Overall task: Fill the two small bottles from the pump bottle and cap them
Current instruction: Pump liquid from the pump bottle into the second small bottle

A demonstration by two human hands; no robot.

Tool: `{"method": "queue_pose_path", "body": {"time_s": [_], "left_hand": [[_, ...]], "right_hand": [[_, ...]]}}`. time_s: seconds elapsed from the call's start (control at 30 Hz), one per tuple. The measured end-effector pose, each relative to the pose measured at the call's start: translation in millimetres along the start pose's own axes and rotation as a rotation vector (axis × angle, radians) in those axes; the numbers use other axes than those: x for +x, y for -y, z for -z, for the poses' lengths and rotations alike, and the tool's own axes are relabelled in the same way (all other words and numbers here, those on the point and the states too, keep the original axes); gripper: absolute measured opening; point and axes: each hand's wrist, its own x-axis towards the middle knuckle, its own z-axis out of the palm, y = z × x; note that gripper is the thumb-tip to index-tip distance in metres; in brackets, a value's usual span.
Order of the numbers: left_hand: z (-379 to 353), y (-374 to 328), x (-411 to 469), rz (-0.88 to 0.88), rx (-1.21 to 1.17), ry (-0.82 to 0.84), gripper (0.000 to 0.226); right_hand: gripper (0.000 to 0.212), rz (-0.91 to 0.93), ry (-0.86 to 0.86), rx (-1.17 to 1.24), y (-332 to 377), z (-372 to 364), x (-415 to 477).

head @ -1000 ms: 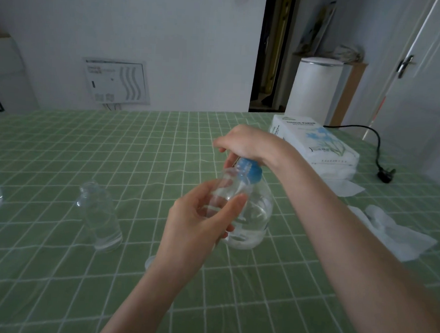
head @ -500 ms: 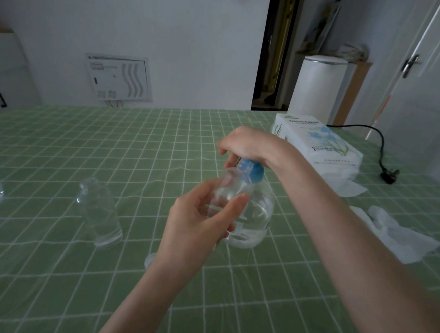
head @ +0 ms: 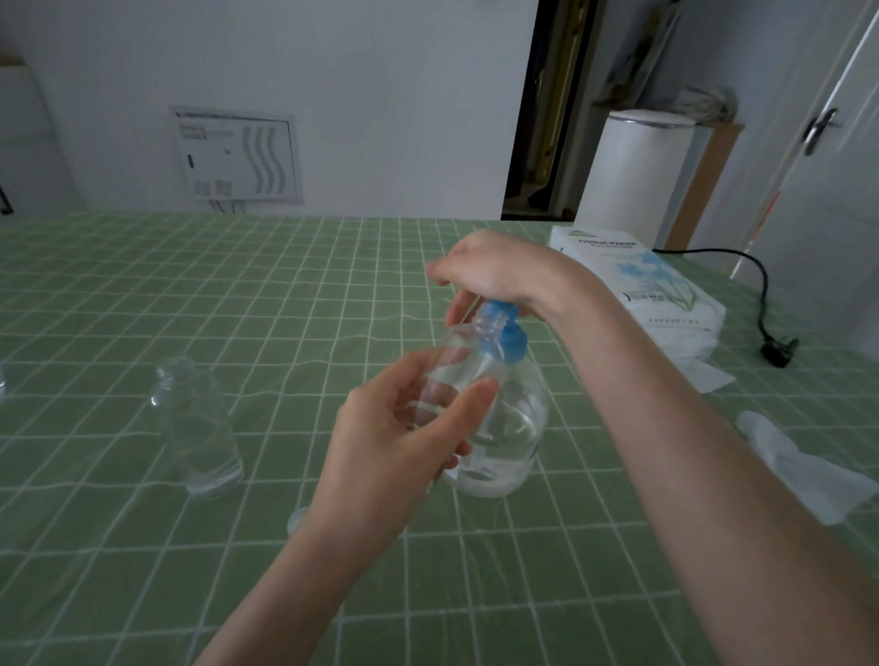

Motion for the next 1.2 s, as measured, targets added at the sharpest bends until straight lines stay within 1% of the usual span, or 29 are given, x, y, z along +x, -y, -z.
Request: {"method": "queue_pose_path", "body": {"time_s": [0.13, 0.47, 0.67, 0.87, 1.13, 1.2], "left_hand": [[-1, 1, 0, -0.002, 0.005, -0.001, 0.032], [0, 4, -2, 0.035, 0.042, -0.005, 0.036], [-1, 1, 0, 0.004, 0.013, 0.002, 0.029], [-2, 1, 0, 0.008, -0.019, -0.006, 0.021], [-1, 5, -2, 0.026, 0.048, -0.018, 0.042], [-1, 6, -2, 0.031, 0.048, -0.018, 0.044]], "right_hand": [[0.038, -0.017, 0.015, 0.005, -2, -2, 1], [0.037, -0.033, 0.011, 0.018, -8, -11, 0], [0.041, -0.001, 0.008, -0.033, -1, 0, -1], [0.043, -0.024, 0.020, -0.040, 0, -2, 0], [0.039, -0.025, 0.028, -0.002, -7, -10, 2], [0.038, -0.024, 0.029, 0.004, -7, -11, 2]]}}
